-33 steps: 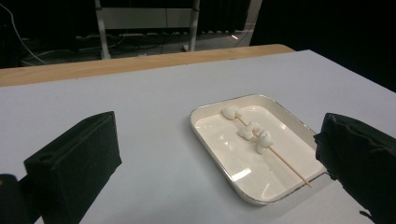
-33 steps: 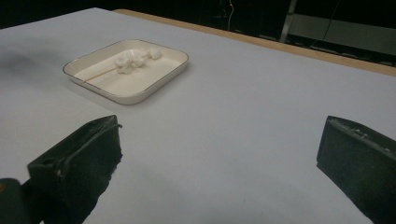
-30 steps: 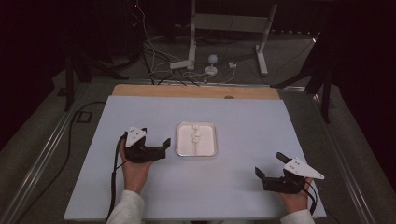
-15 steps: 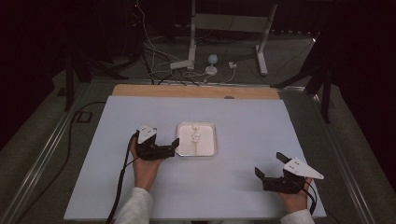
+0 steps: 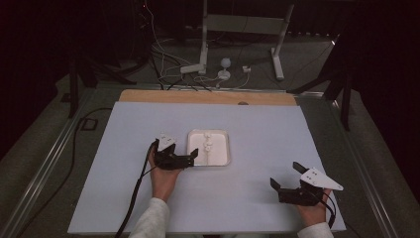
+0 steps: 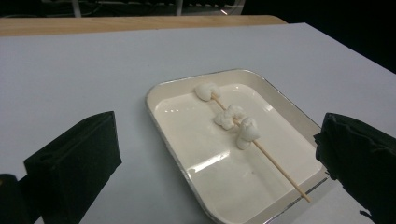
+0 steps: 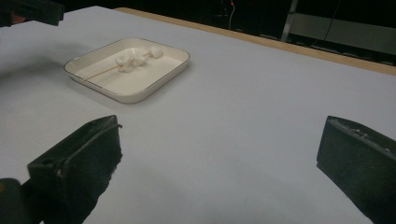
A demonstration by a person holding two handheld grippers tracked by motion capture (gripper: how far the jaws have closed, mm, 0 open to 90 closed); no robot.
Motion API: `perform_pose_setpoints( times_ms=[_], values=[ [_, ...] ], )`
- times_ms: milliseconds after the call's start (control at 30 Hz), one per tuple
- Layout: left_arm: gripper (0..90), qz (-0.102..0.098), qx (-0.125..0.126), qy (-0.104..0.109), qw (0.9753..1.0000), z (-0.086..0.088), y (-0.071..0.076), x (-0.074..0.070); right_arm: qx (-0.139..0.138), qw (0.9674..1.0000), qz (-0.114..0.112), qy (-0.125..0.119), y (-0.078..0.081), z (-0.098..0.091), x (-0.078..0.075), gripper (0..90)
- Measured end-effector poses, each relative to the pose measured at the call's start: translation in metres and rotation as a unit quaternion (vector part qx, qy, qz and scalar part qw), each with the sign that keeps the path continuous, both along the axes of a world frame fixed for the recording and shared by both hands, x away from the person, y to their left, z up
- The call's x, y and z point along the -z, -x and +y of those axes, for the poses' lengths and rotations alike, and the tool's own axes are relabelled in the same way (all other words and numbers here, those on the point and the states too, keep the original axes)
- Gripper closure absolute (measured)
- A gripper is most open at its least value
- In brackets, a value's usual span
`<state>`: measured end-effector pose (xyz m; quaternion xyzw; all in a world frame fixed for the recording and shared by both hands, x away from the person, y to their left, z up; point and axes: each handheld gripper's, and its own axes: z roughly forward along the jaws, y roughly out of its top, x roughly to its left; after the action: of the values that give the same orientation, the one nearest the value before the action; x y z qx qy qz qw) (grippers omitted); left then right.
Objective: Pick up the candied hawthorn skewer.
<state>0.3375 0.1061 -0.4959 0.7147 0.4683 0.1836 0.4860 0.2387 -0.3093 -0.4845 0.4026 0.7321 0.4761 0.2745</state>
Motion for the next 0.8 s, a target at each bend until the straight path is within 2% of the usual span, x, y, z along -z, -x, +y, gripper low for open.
perform_pose_setpoints(
  times_ms=[233,433,800],
  values=[
    [0.5,0.016,0.004,-0.008,0.9998,-0.012,-0.006,0.007,0.001,1.0,0.0,0.0,0.0,0.0,0.0,0.0],
    [0.5,0.034,0.018,-0.009,0.9992,-0.024,-0.009,0.011,0.001,1.0,0.001,0.0,0.0,0.0,0.0,0.0],
    [6.3,0.074,0.049,-0.03,0.9956,-0.05,-0.011,0.018,0.001,1.0,0.002,0.0,-0.001,-0.001,0.001,0.0]
  ],
)
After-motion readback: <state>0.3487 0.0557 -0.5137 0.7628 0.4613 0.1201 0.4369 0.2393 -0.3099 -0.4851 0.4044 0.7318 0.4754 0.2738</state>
